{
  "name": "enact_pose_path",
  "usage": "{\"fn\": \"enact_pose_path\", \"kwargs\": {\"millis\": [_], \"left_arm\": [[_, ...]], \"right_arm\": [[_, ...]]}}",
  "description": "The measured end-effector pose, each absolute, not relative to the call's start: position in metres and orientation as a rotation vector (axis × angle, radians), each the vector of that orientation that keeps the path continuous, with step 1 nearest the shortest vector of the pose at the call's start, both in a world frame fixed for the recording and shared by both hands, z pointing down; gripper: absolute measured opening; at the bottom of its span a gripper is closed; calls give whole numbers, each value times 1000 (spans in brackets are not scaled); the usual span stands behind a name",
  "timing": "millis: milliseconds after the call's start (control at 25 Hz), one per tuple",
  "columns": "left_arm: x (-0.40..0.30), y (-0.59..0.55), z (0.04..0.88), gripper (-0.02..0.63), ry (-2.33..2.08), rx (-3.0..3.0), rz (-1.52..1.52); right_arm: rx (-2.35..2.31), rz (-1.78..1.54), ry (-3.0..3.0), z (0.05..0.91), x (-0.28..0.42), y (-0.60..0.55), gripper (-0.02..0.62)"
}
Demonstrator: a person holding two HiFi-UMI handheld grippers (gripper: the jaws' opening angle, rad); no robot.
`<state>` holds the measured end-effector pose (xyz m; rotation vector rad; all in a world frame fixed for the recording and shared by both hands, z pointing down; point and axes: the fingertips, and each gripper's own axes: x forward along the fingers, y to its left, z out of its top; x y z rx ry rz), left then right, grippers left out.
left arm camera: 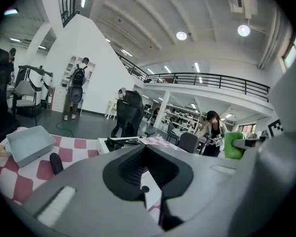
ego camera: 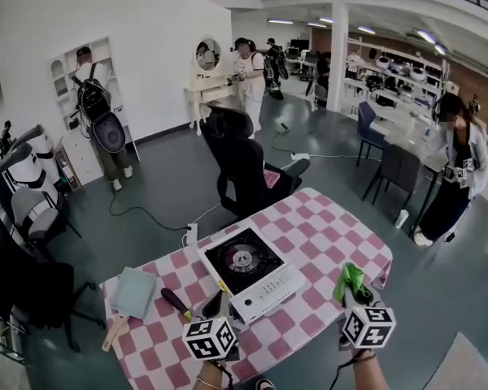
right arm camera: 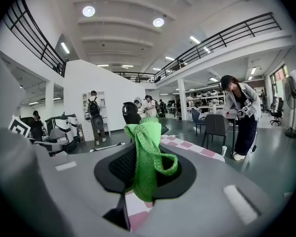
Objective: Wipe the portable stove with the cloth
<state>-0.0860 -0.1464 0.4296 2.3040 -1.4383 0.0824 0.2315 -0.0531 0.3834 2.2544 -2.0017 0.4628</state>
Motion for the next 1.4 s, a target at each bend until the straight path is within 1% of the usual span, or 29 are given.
{"fn": "enact_pose_path", "kwargs": {"millis": [400,720,1080,1400], "left_arm": [[-102,-144,443,0,-1496,2237,123],[-124,-162,440,0,-1663,2118,75],[-123,-185,436,0,-1799,1994,22],[-124,-180,427,0,-1888,1931,-9]], "right_arm": [[2216,522,-1984,402,240,-81,83],[2099,506,-2123,400,236,-149,83],[1914,520,-2216,405,235,-217,83],[1776,516,-2339,405,214,-254,83]]}}
